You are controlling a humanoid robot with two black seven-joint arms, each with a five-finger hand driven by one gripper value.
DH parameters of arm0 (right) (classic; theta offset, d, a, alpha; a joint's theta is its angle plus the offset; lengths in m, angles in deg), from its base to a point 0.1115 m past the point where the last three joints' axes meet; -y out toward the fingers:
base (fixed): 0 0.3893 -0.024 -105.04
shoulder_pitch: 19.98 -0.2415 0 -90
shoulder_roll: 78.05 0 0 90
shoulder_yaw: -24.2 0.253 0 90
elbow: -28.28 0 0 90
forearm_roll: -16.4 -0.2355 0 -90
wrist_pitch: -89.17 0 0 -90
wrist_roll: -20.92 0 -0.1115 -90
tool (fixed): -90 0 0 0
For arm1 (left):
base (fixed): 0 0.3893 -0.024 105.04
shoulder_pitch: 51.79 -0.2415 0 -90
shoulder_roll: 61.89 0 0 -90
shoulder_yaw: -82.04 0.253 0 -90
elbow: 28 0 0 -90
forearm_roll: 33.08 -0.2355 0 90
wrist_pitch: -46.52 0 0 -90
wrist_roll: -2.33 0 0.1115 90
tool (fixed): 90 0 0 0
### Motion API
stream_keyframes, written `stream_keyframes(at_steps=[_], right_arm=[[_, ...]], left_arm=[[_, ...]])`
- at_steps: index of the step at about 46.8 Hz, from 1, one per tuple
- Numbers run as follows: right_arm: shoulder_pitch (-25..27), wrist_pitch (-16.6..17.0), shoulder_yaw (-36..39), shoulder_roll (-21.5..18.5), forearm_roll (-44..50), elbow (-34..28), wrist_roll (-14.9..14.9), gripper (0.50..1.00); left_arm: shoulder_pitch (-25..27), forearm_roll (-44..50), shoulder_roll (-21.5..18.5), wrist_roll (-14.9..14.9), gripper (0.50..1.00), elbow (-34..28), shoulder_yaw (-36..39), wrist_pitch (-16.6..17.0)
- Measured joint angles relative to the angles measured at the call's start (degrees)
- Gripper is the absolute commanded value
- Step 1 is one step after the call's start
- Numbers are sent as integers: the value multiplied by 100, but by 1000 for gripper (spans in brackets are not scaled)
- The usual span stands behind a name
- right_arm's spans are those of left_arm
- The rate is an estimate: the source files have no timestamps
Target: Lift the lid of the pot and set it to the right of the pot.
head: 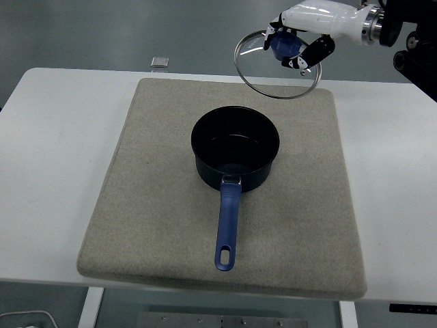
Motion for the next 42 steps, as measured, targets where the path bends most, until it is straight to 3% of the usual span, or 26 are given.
stream_keyframes(at_steps=[16,42], right_arm=[[295,15,-28,6,0,-622,-1,500],[615,65,-781,215,-1,-654,-1,500]], left_arm=[[5,0,0,0,1000,0,4,0],[3,0,0,0,1000,0,4,0]])
